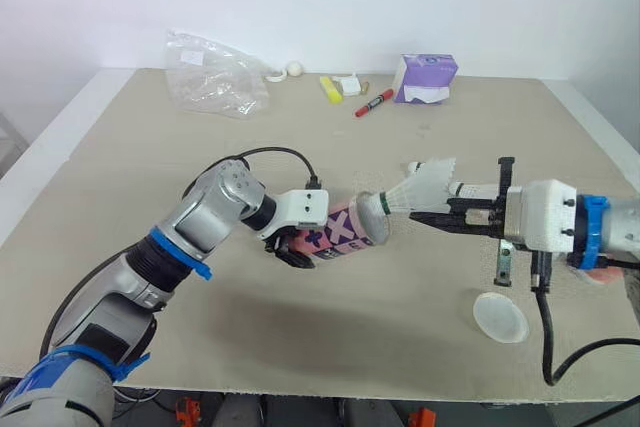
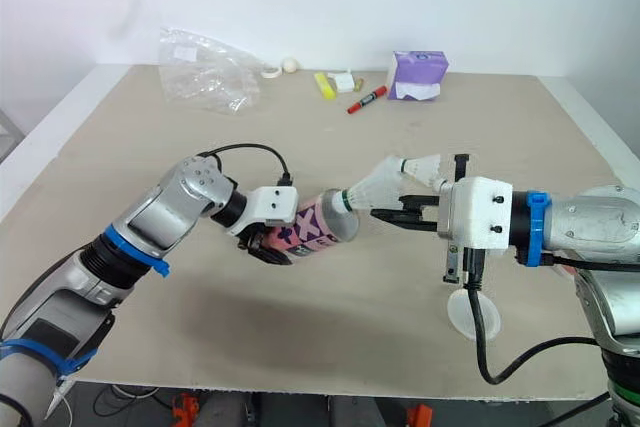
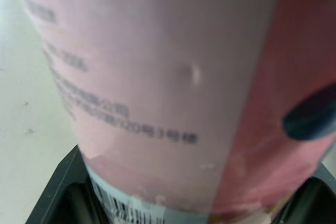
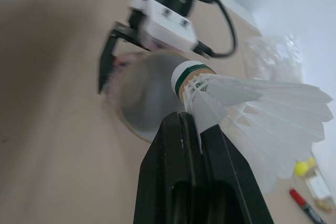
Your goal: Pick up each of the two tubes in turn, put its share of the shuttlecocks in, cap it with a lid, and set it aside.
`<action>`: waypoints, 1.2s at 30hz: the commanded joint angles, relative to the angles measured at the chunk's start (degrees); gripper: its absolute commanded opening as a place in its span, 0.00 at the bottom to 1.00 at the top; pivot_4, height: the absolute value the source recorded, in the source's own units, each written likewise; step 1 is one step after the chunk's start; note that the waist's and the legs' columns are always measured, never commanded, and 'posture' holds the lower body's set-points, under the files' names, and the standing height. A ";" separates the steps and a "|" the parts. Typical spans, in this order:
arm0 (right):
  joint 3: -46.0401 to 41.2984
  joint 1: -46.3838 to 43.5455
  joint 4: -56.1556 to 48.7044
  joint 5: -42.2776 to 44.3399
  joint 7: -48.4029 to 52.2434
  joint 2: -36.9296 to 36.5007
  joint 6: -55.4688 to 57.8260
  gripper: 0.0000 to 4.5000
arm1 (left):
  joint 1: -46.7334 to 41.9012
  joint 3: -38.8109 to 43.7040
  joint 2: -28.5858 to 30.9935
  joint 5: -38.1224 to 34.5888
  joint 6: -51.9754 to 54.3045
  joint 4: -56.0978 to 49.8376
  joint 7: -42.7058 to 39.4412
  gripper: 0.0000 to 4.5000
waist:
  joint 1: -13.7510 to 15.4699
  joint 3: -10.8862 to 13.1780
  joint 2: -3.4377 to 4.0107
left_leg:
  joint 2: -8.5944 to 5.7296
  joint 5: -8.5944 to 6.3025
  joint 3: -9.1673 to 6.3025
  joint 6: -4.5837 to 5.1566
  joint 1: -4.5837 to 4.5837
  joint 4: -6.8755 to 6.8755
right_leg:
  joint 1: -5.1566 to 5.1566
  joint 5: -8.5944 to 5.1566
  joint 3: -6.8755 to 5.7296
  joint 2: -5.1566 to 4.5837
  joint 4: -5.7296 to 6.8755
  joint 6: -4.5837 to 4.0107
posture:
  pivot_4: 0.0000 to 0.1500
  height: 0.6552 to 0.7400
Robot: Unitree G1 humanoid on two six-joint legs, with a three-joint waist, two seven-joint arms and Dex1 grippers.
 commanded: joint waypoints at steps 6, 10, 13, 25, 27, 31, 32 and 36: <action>5.77 -1.48 0.49 -6.42 -0.11 0.06 -4.88 0.01 | -0.59 -1.68 -0.57 1.07 2.46 0.29 0.95 0.68 | 0.03 0.00 -0.01 | 0.00 0.00 0.00 0.00 -0.02 0.00 | -0.01 -0.01 0.00 0.00 0.00 -0.02 | 1.00 1.00; 8.56 -3.16 1.92 -8.65 0.64 -0.26 -6.84 0.07 | -0.66 -1.70 -0.70 1.04 2.82 0.34 1.14 0.68 | 0.07 0.01 -0.01 | -0.01 0.00 0.00 0.00 -0.03 0.00 | -0.02 -0.01 0.00 0.00 0.00 -0.02 | 1.00 1.00; 8.29 -3.83 1.23 -7.03 0.62 0.07 -5.80 0.32 | -0.57 -1.70 -0.64 1.13 2.89 0.40 1.28 0.68 | 0.09 0.01 -0.01 | -0.01 0.00 0.00 0.00 -0.04 0.00 | -0.02 -0.02 0.00 -0.01 0.00 -0.02 | 1.00 1.00; -11.14 6.50 7.03 8.10 -22.33 10.71 20.13 0.98 | -0.35 -2.02 -1.05 1.21 2.78 0.52 1.69 0.68 | 0.92 -0.04 -0.20 | -0.04 0.00 -0.02 0.00 -0.09 0.02 | -0.02 -0.01 0.03 -0.03 0.00 -0.03 | 1.00 1.00; -13.18 7.97 10.22 6.79 -27.05 12.92 21.51 0.98 | -0.42 -2.06 -1.11 1.21 2.68 0.58 1.72 0.68 | 1.19 -0.03 -0.20 | -0.02 0.00 -0.02 0.00 -0.10 0.02 | -0.04 -0.02 0.03 -0.01 0.00 -0.05 | 1.00 1.00; -14.70 6.54 15.91 4.84 -34.57 16.29 22.67 0.98 | -0.53 -2.16 -1.19 1.29 2.57 0.62 1.72 0.68 | 1.21 -0.07 -0.01 | -0.02 0.00 0.03 0.00 -0.07 0.00 | -0.07 0.00 0.07 0.00 0.01 -0.06 | 1.00 1.00; -14.73 6.02 16.74 5.07 -35.38 16.70 23.54 0.98 | -0.56 -2.17 -1.22 1.30 2.56 0.64 1.72 0.68 | 1.19 -0.07 0.00 | -0.02 0.01 0.03 0.02 -0.07 0.00 | -0.08 0.02 0.07 0.00 0.01 -0.06 | 1.00 1.00; -13.74 3.65 21.63 4.16 -37.51 17.57 24.23 0.98 | -0.58 -2.19 -1.18 1.36 2.39 0.70 1.67 0.68 | 1.14 -0.07 0.03 | -0.02 0.04 0.04 0.07 -0.07 0.00 | -0.08 0.06 0.07 0.00 0.01 -0.08 | 1.00 1.00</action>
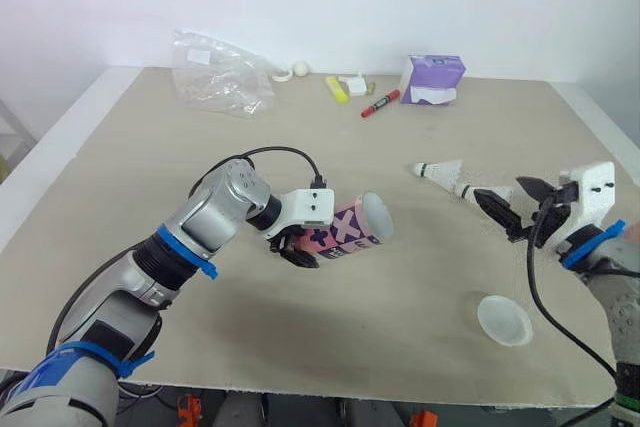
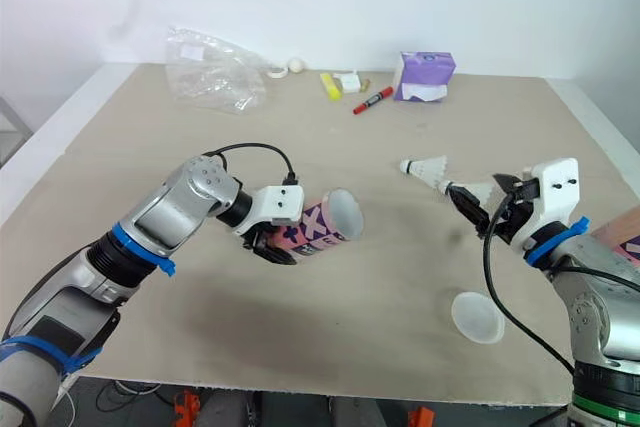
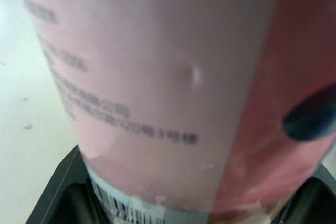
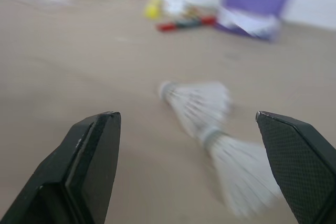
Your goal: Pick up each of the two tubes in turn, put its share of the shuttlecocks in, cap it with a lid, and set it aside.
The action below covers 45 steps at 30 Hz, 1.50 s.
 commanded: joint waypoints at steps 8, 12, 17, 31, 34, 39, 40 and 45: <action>1.92 -5.57 12.20 -3.58 -0.73 0.60 -1.74 0.98 | 0.50 -1.11 0.16 1.17 0.31 0.28 1.03 0.68 | 0.01 0.00 0.02 | -0.01 0.00 0.00 0.00 -0.02 -0.03 | 0.00 -0.02 0.01 0.00 -0.02 0.01 | 1.00 1.00; 3.64 -6.13 15.07 -4.79 1.21 0.38 -2.54 0.98 | 0.91 -1.06 0.49 1.16 0.54 -0.37 1.09 0.68 | 0.00 0.00 0.02 | -0.01 0.00 0.00 0.00 -0.02 -0.02 | 0.01 -0.01 0.01 0.00 -0.02 0.02 | 1.00 1.00; 5.99 -8.64 17.47 -5.00 3.55 1.02 -2.75 0.98 | 0.91 -0.92 0.54 1.16 0.61 -0.38 1.34 0.68 | -0.15 0.01 0.05 | -0.01 0.00 0.00 0.00 -0.01 -0.02 | 0.00 0.00 0.01 0.01 -0.02 0.03 | 1.00 1.00; 7.56 -13.85 25.00 -8.24 2.77 2.51 -6.52 0.34 | 1.61 -0.75 0.78 0.86 1.87 -1.88 2.05 0.68 | -0.14 0.01 0.05 | -0.01 0.00 0.00 0.00 -0.02 -0.02 | 0.01 0.00 0.02 0.01 -0.02 0.04 | 1.00 1.00; 7.50 -14.41 25.67 -8.38 2.26 2.83 -6.63 0.01 | 1.70 -0.83 0.84 0.75 1.94 -2.08 2.19 0.68 | -0.19 0.01 0.05 | -0.01 0.00 0.00 0.00 -0.02 -0.02 | 0.01 0.01 0.02 0.01 -0.02 0.05 | 1.00 1.00; 7.38 -14.38 25.62 -8.57 1.91 3.23 -7.26 0.00 | 1.60 -0.82 0.79 0.65 2.00 -2.10 2.32 0.68 | -0.19 0.01 0.05 | -0.02 0.00 0.00 0.01 -0.02 -0.02 | 0.01 0.01 0.02 0.01 -0.02 0.05 | 1.00 1.00; 7.28 -14.06 25.01 -8.57 1.89 3.27 -7.63 0.00 | 1.60 -0.83 0.82 0.64 1.96 -2.09 2.30 0.68 | -0.19 0.01 0.05 | -0.01 0.00 0.00 0.01 -0.02 -0.02 | 0.01 0.01 0.02 0.01 -0.02 0.05 | 1.00 1.00; 7.56 -8.63 11.40 -12.16 3.17 -0.91 -13.65 0.00 | 1.41 -0.80 0.66 0.54 1.66 -1.64 2.22 0.68 | -0.08 0.02 0.14 | -0.02 0.00 -0.01 0.01 -0.04 -0.04 | -0.01 0.00 0.02 0.01 -0.02 0.10 | 1.00 1.00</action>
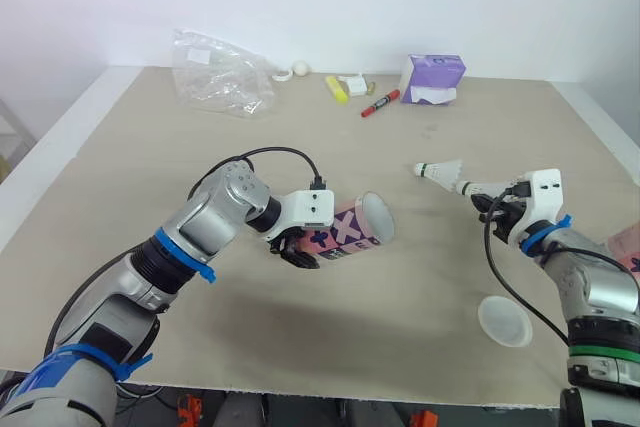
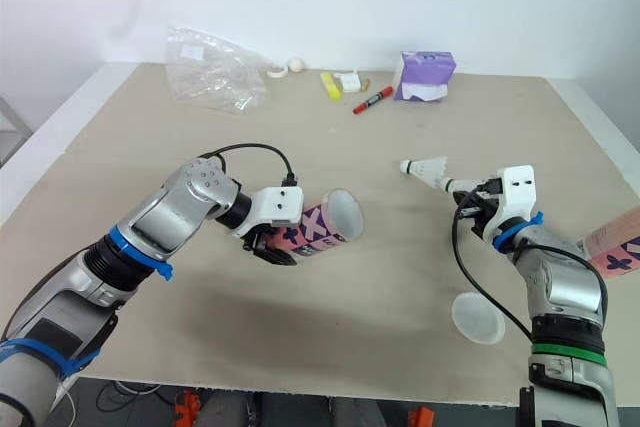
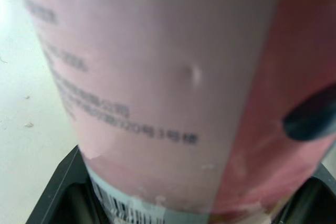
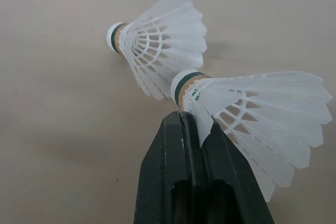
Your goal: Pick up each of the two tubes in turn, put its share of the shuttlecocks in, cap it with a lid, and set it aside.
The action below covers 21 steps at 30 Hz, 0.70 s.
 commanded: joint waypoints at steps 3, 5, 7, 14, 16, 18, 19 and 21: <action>-1.29 4.90 -19.81 -4.15 5.78 -8.87 -9.39 0.00 | 0.38 -0.84 0.05 0.73 0.07 1.06 0.88 0.68 | -0.09 -0.01 0.17 | -0.05 0.00 0.00 0.00 -0.07 0.01 | -0.05 0.09 0.04 -0.03 -0.01 0.23 | 1.00 1.00; -1.55 6.47 -26.16 -3.01 12.32 -13.29 -13.00 0.00 | 0.31 -0.79 -0.05 0.67 -0.02 1.26 0.88 0.68 | -0.10 -0.01 0.16 | -0.05 0.00 0.00 0.00 -0.06 0.01 | -0.05 0.08 0.04 -0.03 0.00 0.21 | 1.00 1.00; -1.96 7.26 -30.26 -1.08 17.80 -16.64 -15.36 0.00 | 0.26 -0.73 -0.06 0.62 -0.11 1.44 0.85 0.68 | -0.09 0.00 0.19 | -0.04 0.00 0.00 0.00 -0.03 0.02 | -0.04 -0.02 0.04 -0.02 0.00 0.04 | 1.00 1.00; 2.03 5.62 -40.58 1.48 31.34 -25.91 -21.44 0.00 | -0.06 -1.48 -0.17 -0.08 2.14 1.11 -0.77 0.68 | -0.13 0.04 0.06 | -0.03 0.00 0.00 -0.01 -0.02 0.05 | -0.01 -0.02 0.04 -0.03 -0.04 0.03 | 1.00 1.00; 3.69 4.58 -41.91 2.16 32.12 -25.77 -21.16 0.00 | -0.42 -1.56 -0.51 0.01 2.45 1.28 -0.62 0.68 | -0.18 0.04 0.05 | -0.02 0.00 0.01 -0.01 -0.02 0.04 | -0.02 -0.04 0.04 -0.02 -0.04 0.00 | 1.00 1.00; 4.71 3.64 -42.31 2.32 32.38 -25.54 -20.77 0.00 | -0.73 -1.63 -0.71 0.14 2.61 1.55 -0.48 0.68 | -0.07 0.04 0.05 | -0.02 0.00 0.00 -0.01 -0.04 0.02 | -0.04 -0.05 0.04 -0.02 -0.04 -0.02 | 1.00 1.00; 5.24 3.18 -42.47 2.34 32.34 -25.34 -20.55 0.00 | -0.90 -1.67 -0.82 0.20 2.74 1.65 -0.42 0.68 | 0.04 0.04 0.05 | -0.03 0.00 0.00 -0.01 -0.07 0.02 | -0.05 -0.06 0.04 -0.03 -0.04 -0.02 | 1.00 1.00; 6.24 2.47 -42.77 2.18 31.92 -24.69 -20.18 0.00 | -1.27 -1.72 -1.05 0.30 3.07 1.85 -0.25 0.68 | 0.12 0.05 0.04 | -0.06 0.00 0.01 -0.01 -0.12 0.03 | -0.07 -0.06 0.04 -0.07 -0.07 0.00 | 1.00 1.00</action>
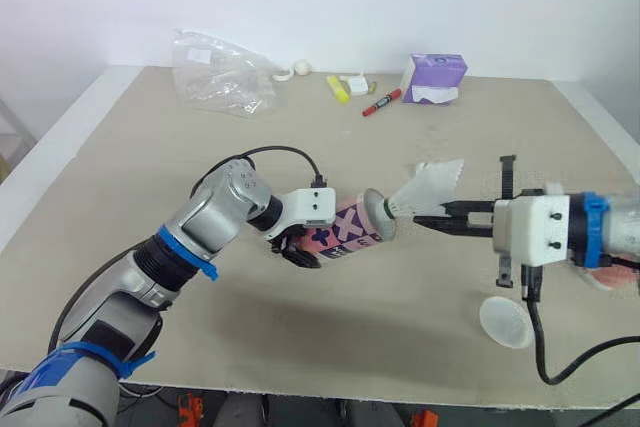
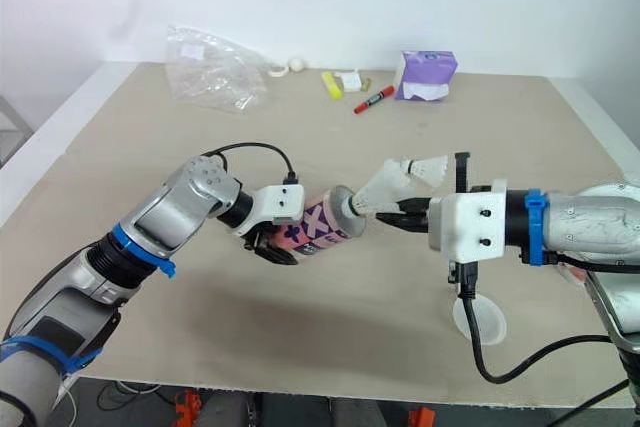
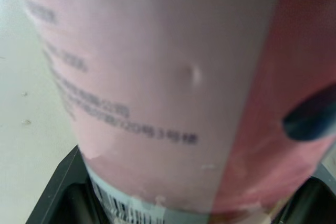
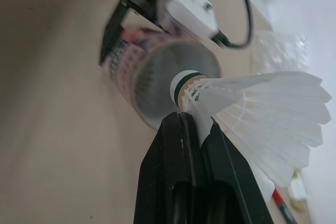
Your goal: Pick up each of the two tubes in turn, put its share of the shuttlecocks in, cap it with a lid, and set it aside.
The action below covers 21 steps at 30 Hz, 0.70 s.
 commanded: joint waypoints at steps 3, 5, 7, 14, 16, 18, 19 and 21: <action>2.14 -2.01 -1.03 -0.98 -1.18 1.96 -0.37 0.00 | -0.64 -1.54 -0.64 0.58 1.08 1.21 0.59 0.68 | 0.22 0.02 -0.04 | 0.01 0.00 -0.01 0.00 -0.01 0.00 | 0.00 -0.01 -0.01 0.00 0.00 -0.01 | 1.00 1.00; 4.02 -2.21 -0.32 -2.80 -0.98 2.78 -1.46 0.00 | -0.75 -1.63 -0.89 0.59 1.36 0.98 0.77 0.68 | 0.22 0.03 -0.05 | -0.01 0.00 -0.01 0.00 -0.01 0.00 | -0.01 -0.01 -0.01 0.00 0.00 0.00 | 1.00 1.00; 5.33 -2.46 -0.66 -2.67 -0.63 3.34 -0.97 0.07 | -0.71 -1.66 -0.95 0.56 1.61 0.75 0.89 0.68 | 0.23 0.03 -0.05 | -0.01 0.00 -0.01 0.00 -0.02 0.02 | -0.01 0.00 0.00 0.00 0.00 0.00 | 1.00 1.00; 4.10 -1.58 -1.62 -0.82 -0.72 3.77 1.03 0.75 | -0.21 -1.70 -0.45 0.69 1.60 0.42 1.12 0.68 | 0.28 0.03 -0.05 | 0.00 0.00 -0.01 0.00 -0.02 0.02 | 0.00 0.00 -0.01 0.00 0.00 0.00 | 1.00 1.00; 2.18 -1.67 -1.08 1.30 -2.53 4.70 3.54 0.96 | -0.07 -1.80 -0.33 0.76 1.51 0.38 1.18 0.68 | 0.28 0.03 -0.05 | 0.00 0.00 -0.01 0.00 -0.02 0.02 | 0.00 0.00 -0.01 0.00 0.00 0.00 | 1.00 1.00; -0.27 -1.06 0.19 3.85 -4.91 5.98 7.52 0.99 | -0.04 -1.85 -0.28 0.75 1.50 0.36 1.22 0.68 | 0.29 0.03 -0.07 | 0.00 0.00 -0.01 0.00 -0.02 0.02 | 0.00 0.01 -0.01 0.00 0.00 0.00 | 1.00 1.00; -2.07 -0.33 1.70 5.18 -6.84 7.08 9.97 0.99 | -0.01 -1.87 -0.27 0.75 1.48 0.34 1.25 0.68 | 0.31 0.03 -0.08 | 0.00 0.00 -0.02 0.00 -0.02 0.02 | 0.01 0.00 -0.01 0.00 0.00 0.00 | 1.00 1.00; -5.17 1.09 4.94 7.92 -11.82 9.47 17.08 0.99 | 0.02 -1.93 -0.35 0.77 1.43 0.37 1.39 0.68 | 0.32 0.02 -0.12 | 0.00 0.00 -0.02 0.00 -0.03 0.03 | 0.02 0.00 -0.01 0.00 0.00 0.00 | 1.00 1.00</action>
